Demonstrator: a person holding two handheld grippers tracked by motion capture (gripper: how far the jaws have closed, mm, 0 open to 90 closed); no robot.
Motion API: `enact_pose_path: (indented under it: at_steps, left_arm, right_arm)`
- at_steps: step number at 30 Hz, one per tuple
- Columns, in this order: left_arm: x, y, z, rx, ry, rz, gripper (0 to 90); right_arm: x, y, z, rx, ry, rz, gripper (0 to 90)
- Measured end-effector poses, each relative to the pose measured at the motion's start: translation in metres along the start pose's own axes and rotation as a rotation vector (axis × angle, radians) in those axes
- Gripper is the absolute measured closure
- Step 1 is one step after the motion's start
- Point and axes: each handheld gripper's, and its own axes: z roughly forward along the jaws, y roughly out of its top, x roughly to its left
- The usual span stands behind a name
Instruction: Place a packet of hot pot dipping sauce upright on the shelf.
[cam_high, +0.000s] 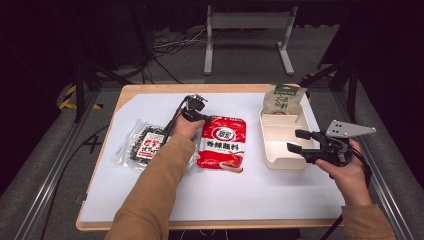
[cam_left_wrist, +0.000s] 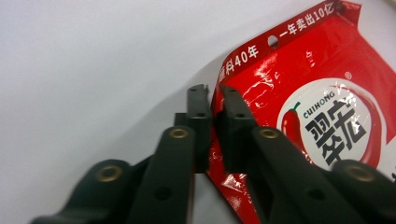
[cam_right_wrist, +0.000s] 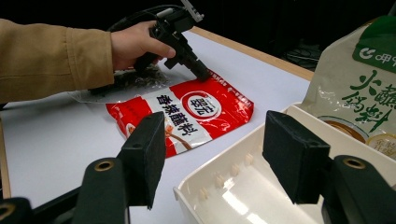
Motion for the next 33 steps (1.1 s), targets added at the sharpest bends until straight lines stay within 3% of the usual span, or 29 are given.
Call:
enact_pose_path:
  at_steps: [9,15,21,33]
  left_arm:
    - [-0.002,0.000,-0.011,0.005,0.007,0.017,89.9]
    - [-0.004,0.001,-0.025,-0.017,-0.019,0.005,90.0]
    - [-0.013,0.002,-0.045,-0.045,-0.031,0.040,90.0]
    - [-0.039,-0.001,-0.094,-0.163,-0.104,0.118,90.0]
  right_arm:
    - [0.000,0.000,0.001,0.004,-0.004,0.000,39.3]
    - [0.000,0.000,0.000,-0.002,-0.004,0.001,42.5]
    - [0.000,0.001,0.000,-0.002,-0.006,-0.006,44.3]
    - [0.003,0.004,0.002,-0.007,0.003,-0.026,45.7]
